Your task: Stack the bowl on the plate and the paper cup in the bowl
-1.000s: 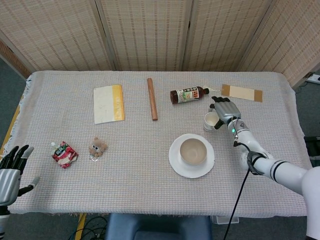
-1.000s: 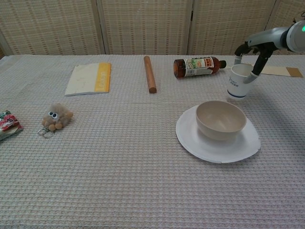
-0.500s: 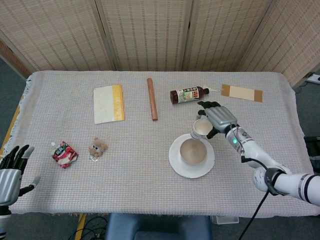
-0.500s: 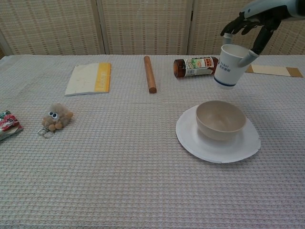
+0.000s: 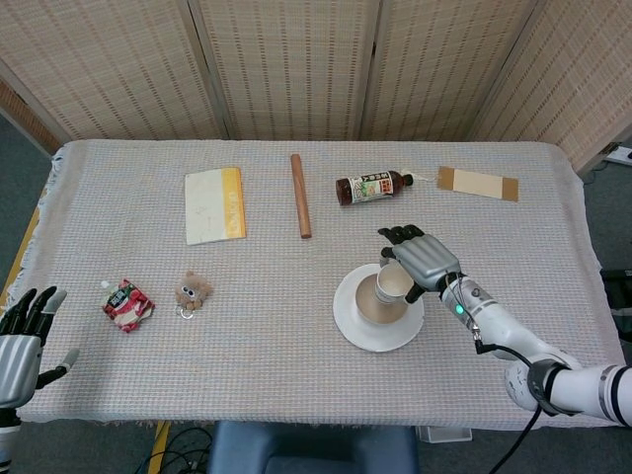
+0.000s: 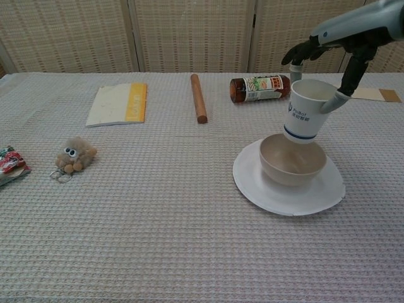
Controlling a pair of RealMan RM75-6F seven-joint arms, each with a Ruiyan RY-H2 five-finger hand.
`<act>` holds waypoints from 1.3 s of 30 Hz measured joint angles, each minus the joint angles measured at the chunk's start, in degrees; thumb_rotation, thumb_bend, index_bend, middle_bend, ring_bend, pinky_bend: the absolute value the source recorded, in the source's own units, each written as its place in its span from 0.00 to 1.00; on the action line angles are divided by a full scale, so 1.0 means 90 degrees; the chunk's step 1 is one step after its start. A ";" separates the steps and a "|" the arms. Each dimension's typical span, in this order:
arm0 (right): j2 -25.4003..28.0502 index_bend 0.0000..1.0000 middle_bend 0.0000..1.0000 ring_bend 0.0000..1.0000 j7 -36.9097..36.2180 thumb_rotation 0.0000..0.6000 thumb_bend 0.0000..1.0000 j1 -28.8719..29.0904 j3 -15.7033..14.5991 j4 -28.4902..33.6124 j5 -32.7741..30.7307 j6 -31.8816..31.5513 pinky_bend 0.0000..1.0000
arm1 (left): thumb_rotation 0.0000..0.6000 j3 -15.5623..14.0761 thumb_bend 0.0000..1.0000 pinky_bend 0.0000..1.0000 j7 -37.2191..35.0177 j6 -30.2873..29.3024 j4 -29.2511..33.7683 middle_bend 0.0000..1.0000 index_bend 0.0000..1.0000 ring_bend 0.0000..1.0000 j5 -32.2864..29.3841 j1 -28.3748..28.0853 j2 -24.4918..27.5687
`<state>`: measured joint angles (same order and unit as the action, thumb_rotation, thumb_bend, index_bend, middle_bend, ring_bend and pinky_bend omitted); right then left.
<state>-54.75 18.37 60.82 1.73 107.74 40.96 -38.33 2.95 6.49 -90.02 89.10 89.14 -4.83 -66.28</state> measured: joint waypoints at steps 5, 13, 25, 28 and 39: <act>-0.0278 0.42 0.01 0.00 0.0034 1.00 0.25 0.0009 -0.0113 -0.0271 -0.0089 0.0044 0.00 | 1.00 0.0012 0.28 0.20 -0.0064 -0.0020 0.0019 0.11 0.11 0.04 -0.0016 0.0013 0.0031; -0.0832 0.42 0.01 0.00 -0.0148 1.00 0.25 0.0016 -0.0123 -0.0854 -0.0058 0.0276 0.00 | 1.00 0.0016 0.28 0.20 -0.0175 -0.0058 0.0044 0.11 0.11 0.04 -0.0004 0.0035 0.0078; -0.1227 0.40 0.00 0.00 -0.0091 1.00 0.25 0.0185 -0.0240 -0.1173 -0.0148 0.0358 0.00 | 1.00 0.0049 0.28 0.20 -0.0350 -0.0169 0.0045 0.11 0.11 0.04 0.0009 0.0081 0.0134; -0.1224 0.29 0.00 0.00 -0.0059 1.00 0.25 0.0233 -0.0293 -0.1181 -0.0219 0.0400 0.00 | 1.00 0.0055 0.28 0.20 -0.0358 -0.0166 0.0042 0.11 0.12 0.04 0.0002 0.0081 0.0134; -0.1250 0.12 0.00 0.00 -0.0027 1.00 0.23 0.0386 -0.0463 -0.1253 -0.0405 0.0518 0.00 | 1.00 0.0053 0.28 0.20 -0.0327 -0.0174 0.0049 0.11 0.13 0.04 0.0018 0.0085 0.0122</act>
<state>-66.00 18.13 64.30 -2.44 96.46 37.32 -33.67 3.43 3.55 -91.59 89.54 89.30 -4.07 -65.17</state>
